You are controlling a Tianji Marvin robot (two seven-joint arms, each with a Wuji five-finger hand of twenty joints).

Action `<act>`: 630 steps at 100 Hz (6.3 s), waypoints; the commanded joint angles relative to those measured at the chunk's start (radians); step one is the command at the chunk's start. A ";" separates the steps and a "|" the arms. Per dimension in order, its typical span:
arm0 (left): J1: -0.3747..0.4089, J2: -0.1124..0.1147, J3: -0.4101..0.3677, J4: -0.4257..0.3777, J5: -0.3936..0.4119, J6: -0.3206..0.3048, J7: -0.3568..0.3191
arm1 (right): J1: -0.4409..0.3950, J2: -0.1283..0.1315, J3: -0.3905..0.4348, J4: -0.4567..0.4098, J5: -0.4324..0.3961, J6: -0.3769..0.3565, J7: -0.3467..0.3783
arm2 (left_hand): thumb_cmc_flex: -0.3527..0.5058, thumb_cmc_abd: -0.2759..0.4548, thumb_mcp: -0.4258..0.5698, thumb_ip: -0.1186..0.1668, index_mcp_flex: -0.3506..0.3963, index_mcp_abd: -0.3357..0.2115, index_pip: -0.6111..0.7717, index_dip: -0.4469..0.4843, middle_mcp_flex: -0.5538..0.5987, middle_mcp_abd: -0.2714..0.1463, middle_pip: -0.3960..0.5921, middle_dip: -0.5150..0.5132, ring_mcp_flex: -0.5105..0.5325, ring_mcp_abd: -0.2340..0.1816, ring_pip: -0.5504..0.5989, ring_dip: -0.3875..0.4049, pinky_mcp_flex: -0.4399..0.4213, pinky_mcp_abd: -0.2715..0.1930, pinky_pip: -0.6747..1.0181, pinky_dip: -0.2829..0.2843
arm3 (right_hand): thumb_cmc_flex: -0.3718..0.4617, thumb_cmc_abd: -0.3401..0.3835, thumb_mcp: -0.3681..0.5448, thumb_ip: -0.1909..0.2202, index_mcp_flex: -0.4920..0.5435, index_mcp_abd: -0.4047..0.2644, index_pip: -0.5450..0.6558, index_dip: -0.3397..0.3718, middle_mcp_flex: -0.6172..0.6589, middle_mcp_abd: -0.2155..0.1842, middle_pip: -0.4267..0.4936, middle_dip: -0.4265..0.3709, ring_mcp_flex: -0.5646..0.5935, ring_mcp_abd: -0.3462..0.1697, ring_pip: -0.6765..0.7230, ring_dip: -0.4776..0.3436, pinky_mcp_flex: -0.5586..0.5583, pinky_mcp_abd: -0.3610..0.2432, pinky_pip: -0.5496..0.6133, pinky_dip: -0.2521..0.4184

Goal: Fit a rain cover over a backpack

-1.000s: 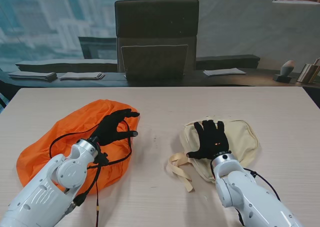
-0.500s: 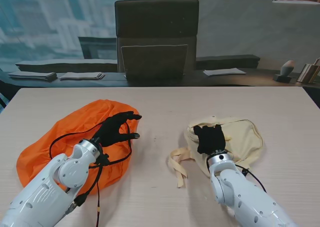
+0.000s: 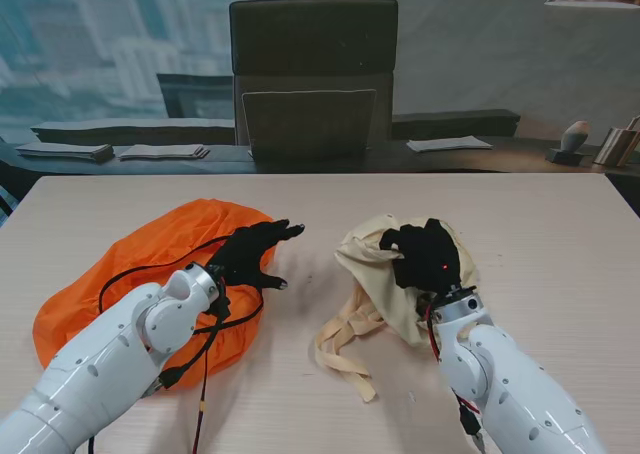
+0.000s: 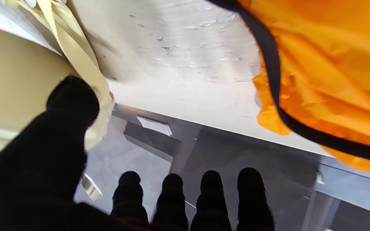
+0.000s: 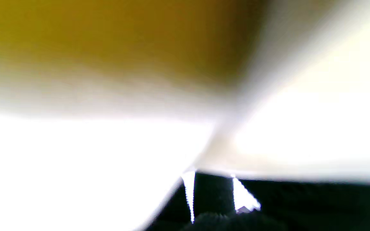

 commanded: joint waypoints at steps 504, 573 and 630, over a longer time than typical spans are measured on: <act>-0.259 -0.058 0.314 0.103 -0.330 0.005 -0.310 | 0.092 -0.083 0.168 -0.203 0.413 -0.208 0.203 | 0.012 0.394 -0.422 0.065 0.202 -0.047 0.561 0.269 0.169 -0.008 0.253 0.036 0.106 -0.021 0.090 -0.005 0.019 0.017 0.035 0.024 | -0.036 0.106 0.061 -0.016 0.044 -0.044 0.142 0.045 0.147 0.095 0.070 0.248 0.097 0.037 0.259 0.228 0.016 0.094 0.123 0.171; 0.239 0.064 -0.317 -0.332 0.421 0.177 -0.169 | -0.039 -0.075 0.158 -0.353 0.529 -0.163 0.330 | -0.046 0.245 -0.352 0.029 0.031 0.031 0.481 0.308 0.067 -0.008 0.259 0.140 0.042 0.009 0.154 0.104 -0.017 -0.009 0.156 0.071 | -0.032 0.108 0.054 -0.012 0.040 -0.041 0.140 0.049 0.140 0.098 0.074 0.247 0.090 0.039 0.262 0.231 0.010 0.090 0.121 0.181; 0.073 0.072 -0.073 -0.125 0.450 0.484 -0.256 | -0.065 -0.067 0.131 -0.425 0.604 -0.133 0.415 | 0.268 0.181 -0.113 -0.011 0.345 -0.146 0.904 0.415 0.756 -0.070 0.488 0.656 0.565 0.051 0.424 0.258 0.071 0.061 0.178 0.089 | -0.039 0.111 0.055 -0.014 0.037 -0.052 0.139 0.052 0.138 0.087 0.073 0.244 0.086 0.030 0.256 0.229 0.015 0.090 0.118 0.188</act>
